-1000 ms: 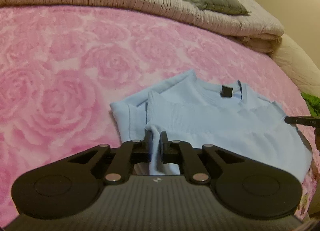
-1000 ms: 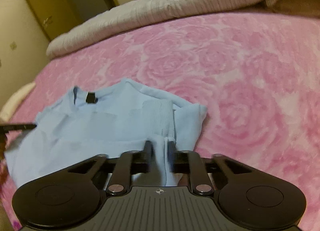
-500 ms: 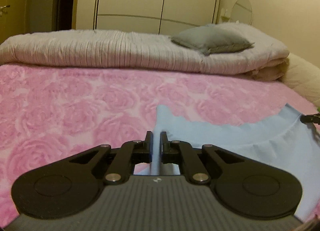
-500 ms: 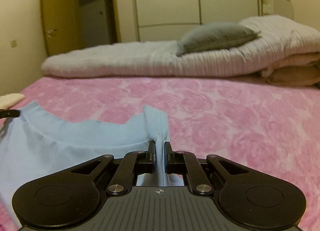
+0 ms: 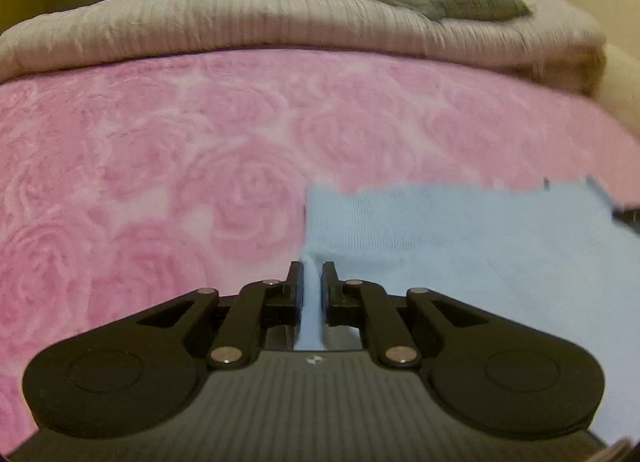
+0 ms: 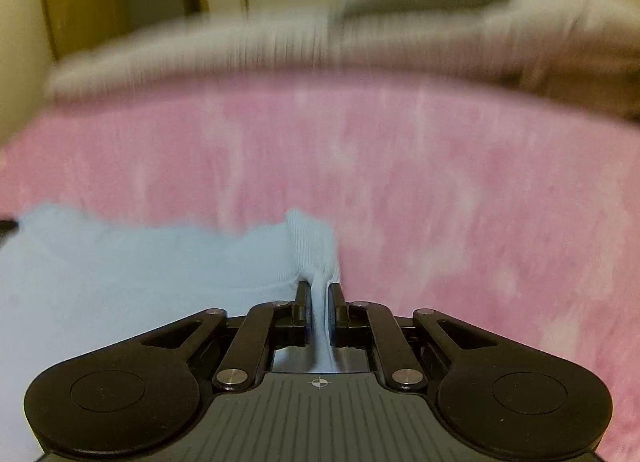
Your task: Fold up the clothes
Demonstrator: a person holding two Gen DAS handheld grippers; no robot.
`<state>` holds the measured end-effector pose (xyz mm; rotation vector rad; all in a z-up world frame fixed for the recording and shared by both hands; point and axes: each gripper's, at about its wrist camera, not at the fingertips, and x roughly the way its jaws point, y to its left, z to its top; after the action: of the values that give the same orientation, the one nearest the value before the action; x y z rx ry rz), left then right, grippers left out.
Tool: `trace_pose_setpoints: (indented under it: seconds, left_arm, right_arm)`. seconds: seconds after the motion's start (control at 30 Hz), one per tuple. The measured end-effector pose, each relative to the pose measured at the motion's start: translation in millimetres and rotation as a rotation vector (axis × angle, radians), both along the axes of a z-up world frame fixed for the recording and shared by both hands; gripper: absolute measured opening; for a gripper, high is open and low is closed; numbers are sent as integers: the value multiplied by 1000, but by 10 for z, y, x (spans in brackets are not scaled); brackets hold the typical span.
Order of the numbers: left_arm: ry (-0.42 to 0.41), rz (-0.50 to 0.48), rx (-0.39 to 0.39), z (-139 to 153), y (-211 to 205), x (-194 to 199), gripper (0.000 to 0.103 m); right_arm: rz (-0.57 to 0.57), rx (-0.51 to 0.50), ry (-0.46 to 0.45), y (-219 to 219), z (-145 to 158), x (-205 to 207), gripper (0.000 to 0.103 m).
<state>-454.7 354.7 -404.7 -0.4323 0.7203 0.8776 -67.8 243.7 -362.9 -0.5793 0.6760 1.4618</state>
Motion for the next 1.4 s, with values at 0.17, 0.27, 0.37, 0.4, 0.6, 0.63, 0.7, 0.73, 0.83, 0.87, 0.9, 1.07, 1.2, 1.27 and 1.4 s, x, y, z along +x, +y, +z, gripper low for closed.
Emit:
trace_pose_setpoints:
  seconds: [0.17, 0.27, 0.37, 0.4, 0.6, 0.63, 0.7, 0.73, 0.83, 0.87, 0.9, 1.07, 1.2, 1.27, 1.4]
  left_arm:
    - [-22, 67, 0, 289, -190, -287, 16]
    - [-31, 77, 25, 502, -460, -419, 13]
    - [-59, 9, 1, 592, -832, -428, 14]
    - [-53, -16, -9, 572, -975, -418, 14]
    - [-10, -6, -24, 233, -1378, -517, 15]
    - [-19, 13, -40, 246, -1385, -545, 13]
    - [9, 43, -41, 312, -1393, -565, 12]
    - [29, 54, -31, 348, -1400, -571, 12]
    - [36, 79, -16, 474, -1443, -592, 11]
    - [17, 84, -16, 521, -1465, -600, 11]
    - [-2, 85, -20, 550, -1485, -599, 12]
    - [15, 116, -70, 407, -1522, -492, 14]
    - [37, 179, -78, 434, -1564, -474, 14]
    - [51, 213, -86, 493, -1589, -477, 14]
    - [63, 271, -64, 628, -1760, -447, 14]
  right_arm:
    - [-45, -52, -85, -209, 159, -45, 23]
    - [-51, 16, -156, -608, 382, -200, 26]
    - [2, 44, -145, -1001, 437, -437, 26]
    - [17, 44, -143, -1114, 422, -516, 26]
    - [21, 7, -194, -1513, 6, -722, 26]
    - [-3, 8, -165, -1556, -48, -672, 26]
    - [-45, 10, -105, -1607, -76, -587, 26]
    - [-59, 3, -92, -1601, -49, -574, 26]
    - [-107, -6, -136, -1574, 102, -635, 26]
    - [-118, 10, -150, -1591, 159, -689, 26]
    - [-127, 30, -159, -1617, 213, -745, 26]
    - [-99, 33, -83, -1690, 99, -927, 26]
    - [-190, 22, -14, -1732, 6, -769, 26]
    - [-264, -15, -20, -1757, 84, -714, 26]
    - [-316, -44, -13, -1929, 246, -744, 27]
